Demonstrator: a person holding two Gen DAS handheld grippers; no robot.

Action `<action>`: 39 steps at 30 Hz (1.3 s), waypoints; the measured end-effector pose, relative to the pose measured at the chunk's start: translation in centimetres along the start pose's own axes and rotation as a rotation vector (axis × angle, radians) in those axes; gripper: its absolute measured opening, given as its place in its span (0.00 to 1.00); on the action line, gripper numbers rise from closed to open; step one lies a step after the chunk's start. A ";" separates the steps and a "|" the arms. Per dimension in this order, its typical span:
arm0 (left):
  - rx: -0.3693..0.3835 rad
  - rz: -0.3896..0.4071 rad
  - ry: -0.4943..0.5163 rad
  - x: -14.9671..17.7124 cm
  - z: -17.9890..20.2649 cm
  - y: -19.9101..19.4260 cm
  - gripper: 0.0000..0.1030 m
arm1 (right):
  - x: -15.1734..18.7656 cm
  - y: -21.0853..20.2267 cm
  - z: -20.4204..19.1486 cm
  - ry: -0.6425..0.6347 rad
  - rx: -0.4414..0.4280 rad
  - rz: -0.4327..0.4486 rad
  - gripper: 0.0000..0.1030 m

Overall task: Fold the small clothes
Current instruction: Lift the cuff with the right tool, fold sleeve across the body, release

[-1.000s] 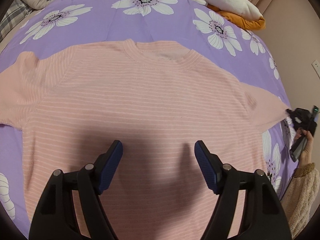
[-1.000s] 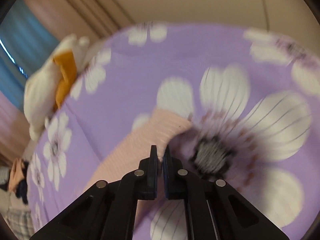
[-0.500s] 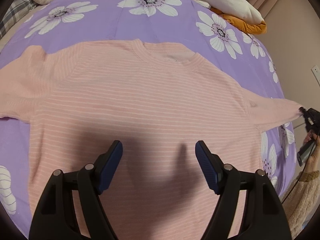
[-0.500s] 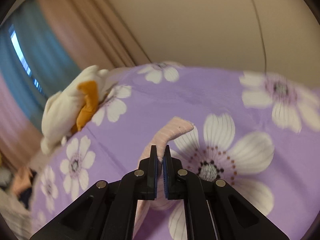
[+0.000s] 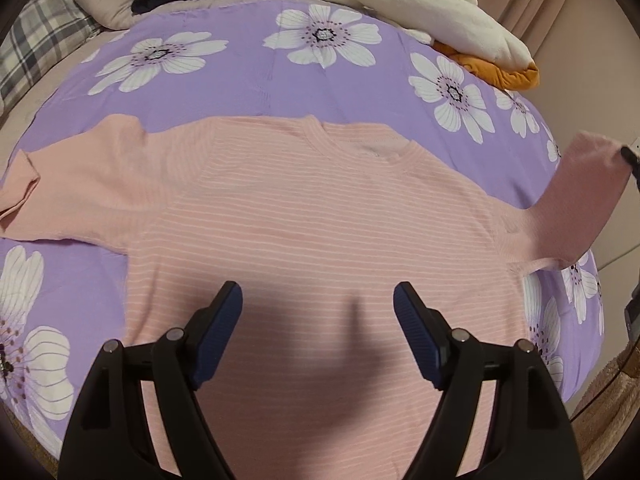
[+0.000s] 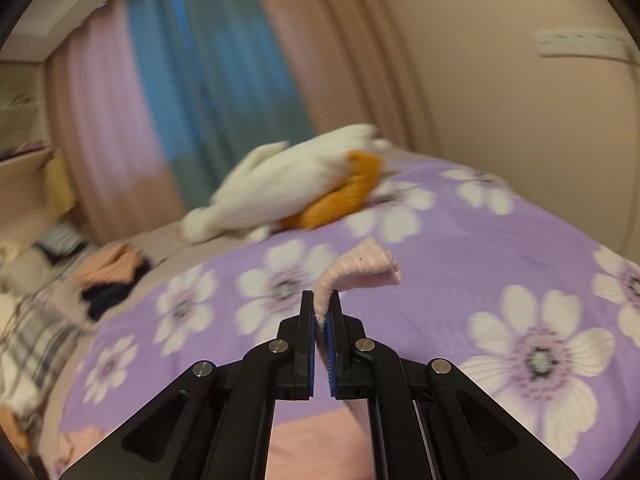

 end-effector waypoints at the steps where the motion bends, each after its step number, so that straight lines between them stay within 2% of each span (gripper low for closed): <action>1: -0.004 0.002 -0.003 0.1 -0.2 -0.1 0.76 | 0.3 0.2 -1.3 -0.012 -0.036 -0.015 0.05; 15: -0.050 0.016 -0.047 0.6 -3.1 -1.6 0.76 | 6.6 2.2 -12.1 -0.216 -0.225 -0.195 0.05; 25: -0.063 0.011 -0.090 0.9 -5.2 -2.1 0.76 | 14.7 3.9 -19.5 -0.386 -0.353 -0.430 0.06; 34: -0.074 -0.004 -0.132 1.3 -7.4 -2.0 0.76 | 21.3 5.4 -21.9 -0.492 -0.386 -0.641 0.06; 39: -0.073 -0.013 -0.146 1.6 -8.1 -1.9 0.76 | 23.9 6.0 -22.1 -0.523 -0.387 -0.739 0.06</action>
Point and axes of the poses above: each gripper's, at about its wrist camera, not at the fingertips, and y roughly the way its jaws point, z to its right, x to its underside, the point moved 3 cm from there along y, roughly the way its jaws point, and after that the axes turned 1 degree about z, right-handed, at the moved point
